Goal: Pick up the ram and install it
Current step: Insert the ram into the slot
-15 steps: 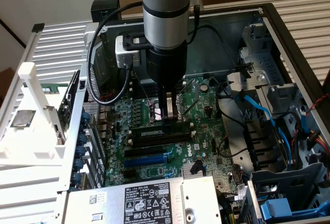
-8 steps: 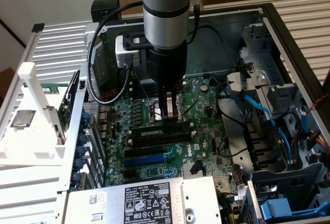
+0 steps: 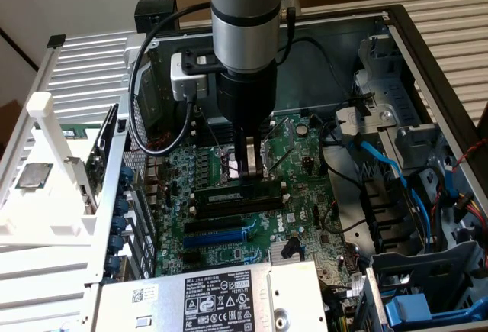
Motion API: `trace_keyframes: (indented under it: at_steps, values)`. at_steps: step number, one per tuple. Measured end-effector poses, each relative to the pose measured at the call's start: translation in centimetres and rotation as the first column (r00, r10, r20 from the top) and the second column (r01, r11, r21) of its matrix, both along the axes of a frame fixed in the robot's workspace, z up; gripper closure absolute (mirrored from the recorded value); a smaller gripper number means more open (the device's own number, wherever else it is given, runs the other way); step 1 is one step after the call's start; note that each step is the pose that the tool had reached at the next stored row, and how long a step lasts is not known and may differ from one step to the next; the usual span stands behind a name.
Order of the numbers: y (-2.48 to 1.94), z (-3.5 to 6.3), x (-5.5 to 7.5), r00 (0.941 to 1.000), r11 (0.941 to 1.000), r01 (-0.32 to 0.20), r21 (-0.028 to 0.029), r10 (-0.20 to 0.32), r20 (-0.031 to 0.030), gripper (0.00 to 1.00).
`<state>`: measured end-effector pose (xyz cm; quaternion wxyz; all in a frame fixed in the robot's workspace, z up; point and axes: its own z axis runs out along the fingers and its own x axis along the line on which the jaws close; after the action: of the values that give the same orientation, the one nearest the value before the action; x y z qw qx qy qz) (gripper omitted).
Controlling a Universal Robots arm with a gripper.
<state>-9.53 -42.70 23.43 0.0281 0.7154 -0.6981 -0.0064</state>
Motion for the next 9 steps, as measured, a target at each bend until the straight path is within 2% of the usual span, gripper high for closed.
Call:
trace_keyframes:
  at_steps: [9]
  values:
    - [-0.03, -0.01, 0.01, 1.0, 1.0, 0.0, -0.0024, 0.0, 0.0002, 0.87]
